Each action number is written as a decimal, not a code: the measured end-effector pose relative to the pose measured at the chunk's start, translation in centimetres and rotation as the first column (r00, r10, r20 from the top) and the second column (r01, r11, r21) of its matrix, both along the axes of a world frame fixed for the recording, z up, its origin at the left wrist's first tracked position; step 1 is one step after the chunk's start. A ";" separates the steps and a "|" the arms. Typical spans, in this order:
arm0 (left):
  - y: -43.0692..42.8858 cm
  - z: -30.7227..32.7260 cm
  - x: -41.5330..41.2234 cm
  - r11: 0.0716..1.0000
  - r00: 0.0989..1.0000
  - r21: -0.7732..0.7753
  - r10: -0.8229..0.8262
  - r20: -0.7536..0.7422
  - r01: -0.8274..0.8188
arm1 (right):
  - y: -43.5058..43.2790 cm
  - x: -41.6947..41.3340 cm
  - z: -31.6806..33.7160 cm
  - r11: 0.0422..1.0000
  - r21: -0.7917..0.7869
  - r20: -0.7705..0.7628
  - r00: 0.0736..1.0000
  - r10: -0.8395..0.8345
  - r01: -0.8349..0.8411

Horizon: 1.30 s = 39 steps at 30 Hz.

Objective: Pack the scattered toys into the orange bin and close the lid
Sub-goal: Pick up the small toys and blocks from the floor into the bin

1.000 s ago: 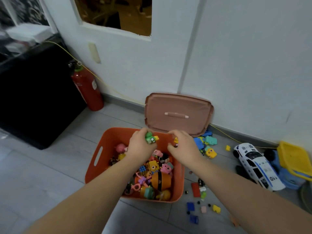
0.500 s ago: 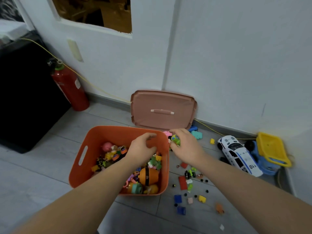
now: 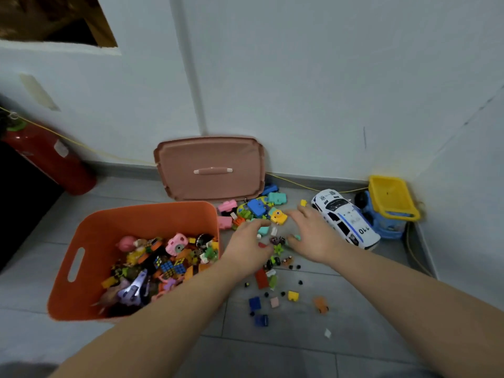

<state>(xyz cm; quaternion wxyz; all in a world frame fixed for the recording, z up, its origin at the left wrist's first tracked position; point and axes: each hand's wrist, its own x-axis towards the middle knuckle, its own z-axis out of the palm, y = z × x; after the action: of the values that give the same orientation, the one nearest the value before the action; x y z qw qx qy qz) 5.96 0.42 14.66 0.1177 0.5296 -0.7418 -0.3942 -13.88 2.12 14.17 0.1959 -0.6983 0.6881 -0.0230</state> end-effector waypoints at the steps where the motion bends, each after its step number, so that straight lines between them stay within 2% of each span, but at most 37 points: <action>1: 0.3 -0.5 -0.5 1.000 1.000 0.007 -0.005 0.005 0.005 | 0.2 -0.5 -0.5 1.000 0.008 -0.023 1.000 0.010 -0.010; 5: 1.6 -3.1 -2.1 0.998 0.998 0.044 -0.040 0.054 0.038 | 2.8 -3.2 -2.4 0.996 0.079 -0.050 0.998 0.039 -0.035; 9: 2.9 -6.4 -2.6 0.986 0.975 0.118 -0.135 0.174 0.115 | 5.4 -5.5 -5.3 0.970 0.234 -0.120 0.988 0.094 -0.064; 11: 3.5 -8.1 -2.7 0.973 0.936 0.144 -0.217 0.276 0.183 | 6.4 -6.3 -7.6 0.945 0.309 -0.149 0.976 0.162 -0.109; 17: 5.3 -12.8 -2.0 0.900 0.718 0.196 -0.431 0.546 0.390 | 10.0 -7.0 -13.7 0.866 0.425 -0.150 0.923 0.354 -0.264; 22: 6.7 -16.6 -1.2 0.898 0.685 0.201 -0.430 0.588 0.391 | 11.1 -6.9 -16.8 0.788 0.530 -0.127 0.889 0.440 -0.314; 25: 7.8 -18.5 -0.9 0.882 0.630 0.235 -0.458 0.627 0.408 | 10.8 -6.6 -17.8 0.786 0.527 -0.086 0.900 0.428 -0.323; 27: 8.1 -19.5 -0.9 0.900 0.657 0.224 -0.427 0.621 0.374 | 9.7 -6.2 -18.4 0.798 0.507 -0.025 0.920 0.391 -0.326; 29: 7.8 -20.2 -0.9 0.930 0.723 0.179 -0.362 0.589 0.320 | 8.7 -5.8 -18.9 0.829 0.469 0.026 0.943 0.331 -0.304; 34: 6.5 -20.9 -0.4 0.986 0.896 0.063 -0.165 0.412 0.152 | 6.9 -4.1 -20.4 0.926 0.306 0.154 0.972 0.180 -0.220; 37: 6.3 -20.9 0.1 0.994 0.928 -0.026 -0.090 0.362 0.107 | 6.7 -2.9 -21.0 0.970 0.161 0.272 0.953 0.132 -0.180; 39: 6.4 -21.2 0.6 0.989 0.917 -0.052 -0.105 0.385 0.135 | 6.5 -2.4 -21.5 0.980 0.039 0.295 0.939 0.175 -0.195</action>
<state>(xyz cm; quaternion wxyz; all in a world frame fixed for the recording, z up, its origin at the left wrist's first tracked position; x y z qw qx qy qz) 6.60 6.86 -6.56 -0.0328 0.5446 -0.7964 -0.2608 -16.32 8.63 -7.32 0.3197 -0.7418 0.5836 -0.0833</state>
